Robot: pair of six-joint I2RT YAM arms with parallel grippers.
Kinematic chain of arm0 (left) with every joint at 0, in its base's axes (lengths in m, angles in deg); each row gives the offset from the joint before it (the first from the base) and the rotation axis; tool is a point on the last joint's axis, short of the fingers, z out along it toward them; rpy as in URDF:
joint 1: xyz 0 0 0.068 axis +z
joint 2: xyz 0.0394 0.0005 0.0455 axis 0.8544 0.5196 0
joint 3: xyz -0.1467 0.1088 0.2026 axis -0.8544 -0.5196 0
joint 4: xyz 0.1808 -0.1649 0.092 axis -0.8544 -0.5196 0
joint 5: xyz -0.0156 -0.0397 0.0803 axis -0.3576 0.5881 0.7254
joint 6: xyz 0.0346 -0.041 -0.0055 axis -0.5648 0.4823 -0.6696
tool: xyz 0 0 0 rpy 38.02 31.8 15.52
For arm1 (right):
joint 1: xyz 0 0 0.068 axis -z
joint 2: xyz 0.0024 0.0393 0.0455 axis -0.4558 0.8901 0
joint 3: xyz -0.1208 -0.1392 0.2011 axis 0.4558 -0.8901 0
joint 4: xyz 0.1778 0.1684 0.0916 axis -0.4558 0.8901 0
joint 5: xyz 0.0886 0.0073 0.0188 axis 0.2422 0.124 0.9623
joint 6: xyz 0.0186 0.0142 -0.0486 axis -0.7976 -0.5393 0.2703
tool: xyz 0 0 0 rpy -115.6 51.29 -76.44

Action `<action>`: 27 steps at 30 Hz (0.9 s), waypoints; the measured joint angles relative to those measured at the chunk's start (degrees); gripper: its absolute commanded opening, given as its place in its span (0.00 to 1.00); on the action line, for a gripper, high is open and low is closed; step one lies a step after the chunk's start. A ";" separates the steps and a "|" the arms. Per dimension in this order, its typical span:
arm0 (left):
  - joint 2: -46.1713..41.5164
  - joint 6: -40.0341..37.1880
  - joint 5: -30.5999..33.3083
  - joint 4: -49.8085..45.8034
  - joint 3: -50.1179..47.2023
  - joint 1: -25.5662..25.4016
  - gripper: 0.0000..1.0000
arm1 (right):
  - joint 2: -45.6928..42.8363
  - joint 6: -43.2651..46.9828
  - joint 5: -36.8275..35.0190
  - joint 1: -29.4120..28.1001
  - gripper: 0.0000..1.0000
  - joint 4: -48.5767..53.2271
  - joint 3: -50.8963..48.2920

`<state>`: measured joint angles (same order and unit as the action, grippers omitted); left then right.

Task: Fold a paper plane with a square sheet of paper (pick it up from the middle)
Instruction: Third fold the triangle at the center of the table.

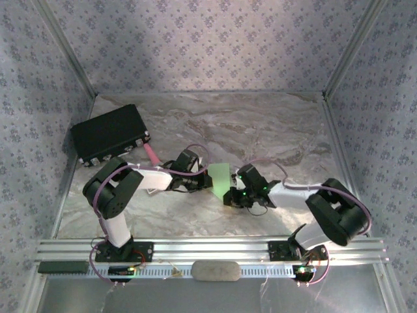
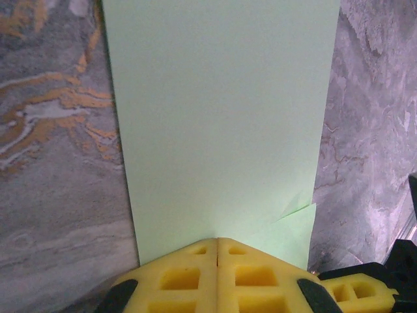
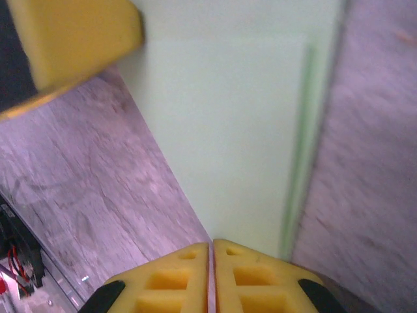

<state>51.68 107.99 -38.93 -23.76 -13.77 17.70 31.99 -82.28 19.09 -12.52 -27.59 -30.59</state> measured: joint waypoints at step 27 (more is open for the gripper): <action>0.28 0.24 -0.83 -0.37 0.39 0.11 0.01 | 3.48 0.11 0.39 2.25 0.05 3.39 5.11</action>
<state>51.97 108.23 -39.76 -24.13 -13.38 17.81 35.47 -82.17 19.48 -10.27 -24.20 -25.48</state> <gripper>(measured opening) 0.044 0.063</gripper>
